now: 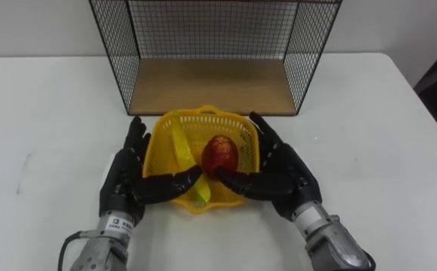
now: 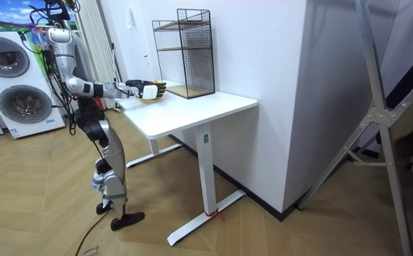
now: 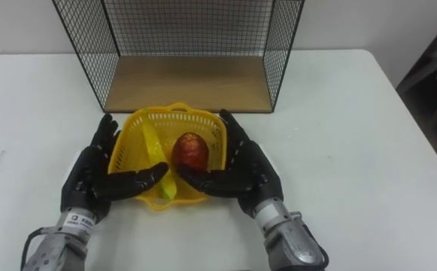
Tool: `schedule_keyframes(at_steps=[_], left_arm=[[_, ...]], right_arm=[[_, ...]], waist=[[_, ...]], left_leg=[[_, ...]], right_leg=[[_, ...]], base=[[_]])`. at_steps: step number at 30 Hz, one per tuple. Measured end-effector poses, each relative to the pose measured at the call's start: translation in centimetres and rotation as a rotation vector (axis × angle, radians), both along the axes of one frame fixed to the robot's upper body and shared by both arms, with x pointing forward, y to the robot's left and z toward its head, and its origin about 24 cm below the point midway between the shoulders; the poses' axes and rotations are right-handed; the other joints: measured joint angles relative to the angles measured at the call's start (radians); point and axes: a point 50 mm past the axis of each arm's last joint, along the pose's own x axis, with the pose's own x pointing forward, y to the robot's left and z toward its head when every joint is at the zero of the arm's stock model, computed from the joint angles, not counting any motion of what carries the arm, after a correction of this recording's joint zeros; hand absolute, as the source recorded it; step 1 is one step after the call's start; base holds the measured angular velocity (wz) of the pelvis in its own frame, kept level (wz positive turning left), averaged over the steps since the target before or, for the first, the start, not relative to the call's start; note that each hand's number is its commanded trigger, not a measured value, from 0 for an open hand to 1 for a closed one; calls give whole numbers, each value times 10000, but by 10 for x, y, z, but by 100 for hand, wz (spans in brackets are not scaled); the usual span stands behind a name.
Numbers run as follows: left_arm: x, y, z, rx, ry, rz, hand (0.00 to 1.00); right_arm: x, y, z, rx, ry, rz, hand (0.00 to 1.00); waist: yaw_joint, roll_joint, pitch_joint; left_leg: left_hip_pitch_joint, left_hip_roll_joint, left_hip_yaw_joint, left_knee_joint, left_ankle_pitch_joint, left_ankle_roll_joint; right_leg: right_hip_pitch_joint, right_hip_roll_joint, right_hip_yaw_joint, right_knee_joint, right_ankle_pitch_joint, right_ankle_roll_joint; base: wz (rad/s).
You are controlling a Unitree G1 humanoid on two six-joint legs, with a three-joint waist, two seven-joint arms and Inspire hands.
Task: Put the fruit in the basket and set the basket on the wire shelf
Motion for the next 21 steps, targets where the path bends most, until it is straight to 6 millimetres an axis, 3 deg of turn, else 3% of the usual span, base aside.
schedule_keyframes(at_steps=[6, 9, 21], left_arm=[[-1, -10, 2, -440, -69, -424, 0], [0, -11, 3, -620, -79, -417, 0], [3, -19, 7, -1145, -211, -532, 0]], right_arm=[[2, -1, 0, -92, -2, -231, 0], [4, 0, 1, -73, -98, -266, 0], [9, -1, 9, -132, -654, -704, 0]], waist=[[-98, -73, -51], [-283, -75, -52], [-283, -85, -32]], left_leg=[[-138, -5, 67, 76, 0, 0], [-219, -9, 67, 177, 0, -1], [-193, 13, 320, 122, -2, -4]], right_leg=[[-143, -11, 19, 33, 2, -3], [-200, -13, 33, 45, 12, -19], [-336, 25, 249, 183, 39, -51]], base=[[-3], [0], [-6]])
